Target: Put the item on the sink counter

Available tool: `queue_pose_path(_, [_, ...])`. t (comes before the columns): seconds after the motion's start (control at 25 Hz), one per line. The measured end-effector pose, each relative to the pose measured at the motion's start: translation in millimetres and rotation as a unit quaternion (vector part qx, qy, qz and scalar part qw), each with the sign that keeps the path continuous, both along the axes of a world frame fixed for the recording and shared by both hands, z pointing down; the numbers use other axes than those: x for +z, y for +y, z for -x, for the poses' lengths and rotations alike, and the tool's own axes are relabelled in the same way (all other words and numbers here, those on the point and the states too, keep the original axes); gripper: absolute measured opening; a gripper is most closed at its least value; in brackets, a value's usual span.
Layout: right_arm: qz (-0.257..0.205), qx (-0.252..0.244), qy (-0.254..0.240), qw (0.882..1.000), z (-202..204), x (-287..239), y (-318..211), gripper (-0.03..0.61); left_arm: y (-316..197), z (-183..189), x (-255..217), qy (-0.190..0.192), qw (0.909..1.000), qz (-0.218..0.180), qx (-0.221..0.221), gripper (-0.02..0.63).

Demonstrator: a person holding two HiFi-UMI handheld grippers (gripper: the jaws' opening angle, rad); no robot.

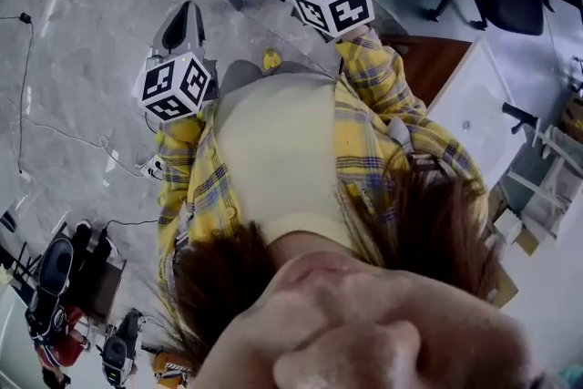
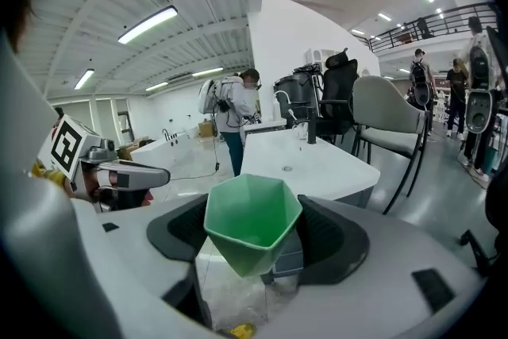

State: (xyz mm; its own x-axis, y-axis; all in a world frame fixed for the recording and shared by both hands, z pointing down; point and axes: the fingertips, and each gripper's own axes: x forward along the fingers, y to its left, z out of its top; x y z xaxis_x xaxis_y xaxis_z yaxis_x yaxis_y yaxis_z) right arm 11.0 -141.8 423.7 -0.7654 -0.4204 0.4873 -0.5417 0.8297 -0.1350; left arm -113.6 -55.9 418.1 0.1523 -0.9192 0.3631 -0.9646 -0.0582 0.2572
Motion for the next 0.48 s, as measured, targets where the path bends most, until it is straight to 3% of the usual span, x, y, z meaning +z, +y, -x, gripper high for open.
queue_pose_path(0.48, [0.001,0.03,0.0,1.0,14.3,7.0,-67.0,0.337,-63.4,16.6,0.4,-0.003,0.9996,0.0,0.027,0.006])
